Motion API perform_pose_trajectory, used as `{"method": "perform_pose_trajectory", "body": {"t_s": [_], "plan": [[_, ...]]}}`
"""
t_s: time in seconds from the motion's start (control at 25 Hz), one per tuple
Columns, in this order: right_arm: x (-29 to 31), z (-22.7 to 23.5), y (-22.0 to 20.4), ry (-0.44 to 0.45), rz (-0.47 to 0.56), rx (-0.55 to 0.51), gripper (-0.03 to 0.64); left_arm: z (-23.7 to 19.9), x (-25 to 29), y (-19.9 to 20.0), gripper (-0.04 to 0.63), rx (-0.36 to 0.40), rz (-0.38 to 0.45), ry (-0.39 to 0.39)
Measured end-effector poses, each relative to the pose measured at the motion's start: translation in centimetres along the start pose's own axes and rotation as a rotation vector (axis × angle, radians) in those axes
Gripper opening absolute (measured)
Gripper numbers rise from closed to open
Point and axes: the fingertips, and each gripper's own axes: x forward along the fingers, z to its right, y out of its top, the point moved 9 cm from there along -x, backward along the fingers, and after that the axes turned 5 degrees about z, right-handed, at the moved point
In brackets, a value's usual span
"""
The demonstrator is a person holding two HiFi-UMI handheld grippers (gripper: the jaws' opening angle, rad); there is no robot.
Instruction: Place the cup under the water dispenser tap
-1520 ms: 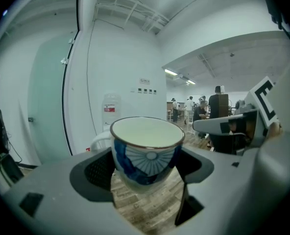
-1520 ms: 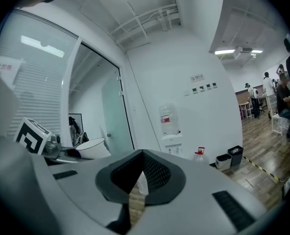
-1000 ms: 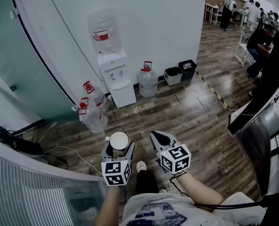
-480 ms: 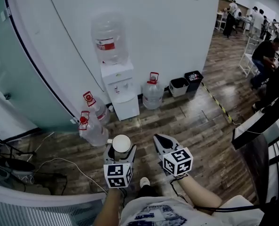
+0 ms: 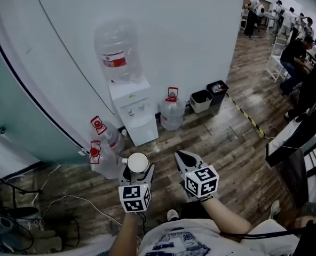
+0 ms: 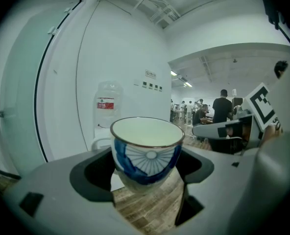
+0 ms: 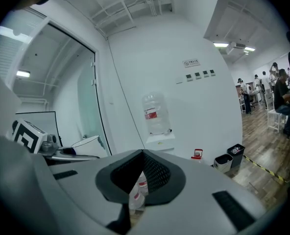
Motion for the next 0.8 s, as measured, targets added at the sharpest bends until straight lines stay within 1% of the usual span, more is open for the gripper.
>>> {"method": "perform_pose_trajectory", "body": {"t_s": [0.24, 0.36, 0.48, 0.64, 0.8], "plan": [[3.5, 1.2, 0.3, -0.013, 0.001, -0.007, 0.021, -2.1, 3.4, 0.2, 0.411, 0.003, -0.006, -0.005], [6.0, 2.3, 0.0, -0.007, -0.01, -0.009, 0.021, -3.1, 5.7, 0.0, 0.411, 0.011, -0.011, 0.006], [8.8, 3.8, -0.4, 0.002, -0.014, -0.007, 0.021, -4.3, 8.5, -0.4, 0.411, 0.004, -0.019, 0.019], [12.8, 7.0, -0.8, 0.006, -0.015, 0.003, 0.021, -6.0, 13.7, -1.3, 0.411, -0.006, -0.033, 0.042], [16.9, 10.9, -2.6, 0.008, -0.047, 0.013, 0.021, -7.3, 19.2, -3.3, 0.413, -0.026, -0.061, 0.064]]}}
